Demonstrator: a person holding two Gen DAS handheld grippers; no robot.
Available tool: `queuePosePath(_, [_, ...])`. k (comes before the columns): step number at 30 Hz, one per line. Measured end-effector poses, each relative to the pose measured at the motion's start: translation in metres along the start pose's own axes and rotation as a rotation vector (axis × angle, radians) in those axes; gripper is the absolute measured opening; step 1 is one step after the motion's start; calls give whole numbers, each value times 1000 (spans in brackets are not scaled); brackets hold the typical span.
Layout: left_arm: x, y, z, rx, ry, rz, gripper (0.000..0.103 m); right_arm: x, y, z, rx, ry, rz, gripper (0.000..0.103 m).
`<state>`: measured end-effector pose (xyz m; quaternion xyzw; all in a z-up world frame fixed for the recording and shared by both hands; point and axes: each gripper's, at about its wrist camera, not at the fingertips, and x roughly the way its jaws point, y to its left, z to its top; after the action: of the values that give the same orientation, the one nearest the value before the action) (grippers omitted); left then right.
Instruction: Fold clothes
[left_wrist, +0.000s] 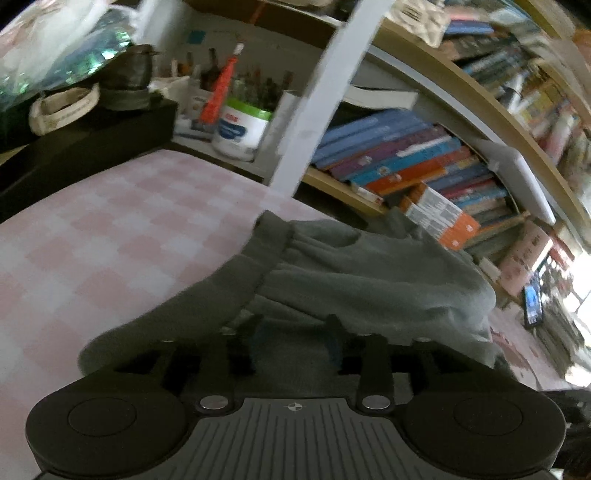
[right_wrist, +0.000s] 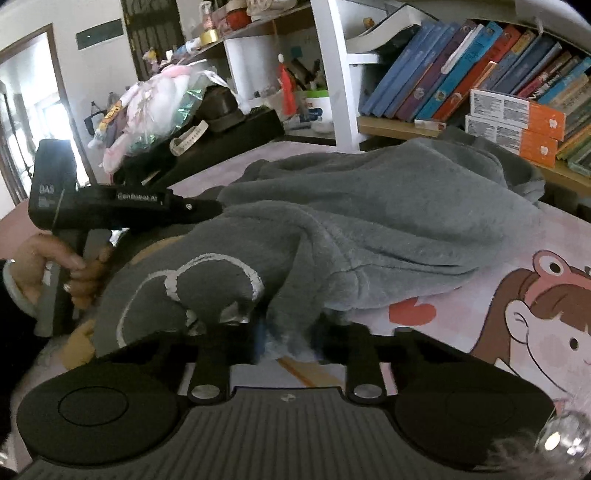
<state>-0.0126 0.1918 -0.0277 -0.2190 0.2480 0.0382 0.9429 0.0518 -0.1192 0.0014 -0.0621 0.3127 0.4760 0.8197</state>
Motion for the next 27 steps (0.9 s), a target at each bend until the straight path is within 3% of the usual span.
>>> queuePosePath(2, [1,-6,-1,32,8,-10,67,-18,1,8,12,-33,16,16])
queuePosePath(4, [1,-11,-2,57,14,-17,73,-42,-2,22,46,-80,26,16])
queuePosePath(6, [1,-12,-3,65,16,-24,75,-62,1,40,61,-124,28,15])
queuePosePath(9, [0,-12,-4,62,15,-44,77,-73,26,72,-38,-193,-17,15])
queuePosePath(14, [0,-8,-3,33,15,-50,77,-25,74,107,-204,-262,-76,16])
queuePosePath(19, [0,-7,-3,15,12,-56,77,55,80,112,-288,-147,-123,18])
queuePosePath(22, [0,-6,-2,9,11,-59,77,59,61,109,-221,-135,-105,25])
queuePosePath(25, [0,-6,-2,10,12,-62,79,30,41,102,-137,-170,-83,36])
queuePosePath(26, [0,-6,-2,10,12,-63,79,18,35,99,-110,-185,-76,41])
queuePosePath(27, [0,-6,-2,11,12,-62,79,7,28,96,-83,-199,-70,52])
